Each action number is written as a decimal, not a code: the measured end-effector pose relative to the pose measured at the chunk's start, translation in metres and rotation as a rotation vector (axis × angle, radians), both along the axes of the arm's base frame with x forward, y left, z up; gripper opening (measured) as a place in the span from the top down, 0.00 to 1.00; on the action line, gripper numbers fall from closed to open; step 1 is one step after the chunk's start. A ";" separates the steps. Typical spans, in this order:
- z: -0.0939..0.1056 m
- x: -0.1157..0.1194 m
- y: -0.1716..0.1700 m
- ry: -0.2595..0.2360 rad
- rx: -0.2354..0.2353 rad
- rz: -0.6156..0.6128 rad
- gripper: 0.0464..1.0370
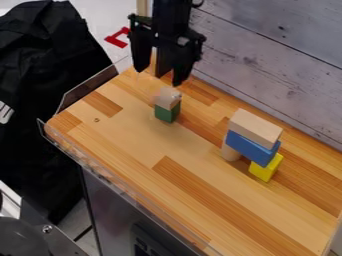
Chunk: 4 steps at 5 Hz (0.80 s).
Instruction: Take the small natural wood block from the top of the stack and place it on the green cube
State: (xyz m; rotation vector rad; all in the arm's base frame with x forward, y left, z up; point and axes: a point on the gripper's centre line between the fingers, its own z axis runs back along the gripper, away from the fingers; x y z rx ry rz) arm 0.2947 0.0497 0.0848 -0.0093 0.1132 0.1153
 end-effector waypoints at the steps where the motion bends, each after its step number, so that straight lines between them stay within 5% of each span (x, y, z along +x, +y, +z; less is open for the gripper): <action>1: 0.007 -0.007 -0.015 0.016 -0.014 -0.041 0.04; 4: 0.018 -0.030 -0.059 0.004 0.005 -0.067 0.04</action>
